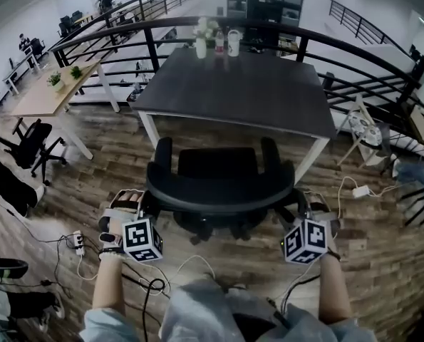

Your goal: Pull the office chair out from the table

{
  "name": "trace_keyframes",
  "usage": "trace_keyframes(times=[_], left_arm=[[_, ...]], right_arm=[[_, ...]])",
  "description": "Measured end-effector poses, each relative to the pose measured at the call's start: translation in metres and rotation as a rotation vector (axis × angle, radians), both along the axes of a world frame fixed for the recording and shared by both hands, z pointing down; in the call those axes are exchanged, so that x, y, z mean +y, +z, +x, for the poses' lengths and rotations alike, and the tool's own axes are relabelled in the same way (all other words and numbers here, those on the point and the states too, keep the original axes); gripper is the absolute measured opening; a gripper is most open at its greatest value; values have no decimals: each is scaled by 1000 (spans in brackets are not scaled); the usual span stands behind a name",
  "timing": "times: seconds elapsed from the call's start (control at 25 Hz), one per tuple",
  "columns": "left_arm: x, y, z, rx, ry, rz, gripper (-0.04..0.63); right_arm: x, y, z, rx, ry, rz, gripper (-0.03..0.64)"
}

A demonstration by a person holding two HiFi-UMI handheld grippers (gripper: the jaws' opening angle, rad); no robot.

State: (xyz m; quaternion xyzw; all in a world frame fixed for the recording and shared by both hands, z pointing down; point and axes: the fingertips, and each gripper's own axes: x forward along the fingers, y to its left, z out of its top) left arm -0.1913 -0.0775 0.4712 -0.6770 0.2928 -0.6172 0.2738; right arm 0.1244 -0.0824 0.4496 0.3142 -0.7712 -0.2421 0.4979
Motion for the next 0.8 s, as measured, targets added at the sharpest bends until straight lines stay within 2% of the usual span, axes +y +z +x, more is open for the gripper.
trace_keyframes(times=[0.56,0.8], left_arm=[[6,0,2,48,33,51,179],[9,-7,5,210,-3,38,214]], right_arm=[[24,4,2,19,57,47,225],[24,-2,1,-30,71,55,253]])
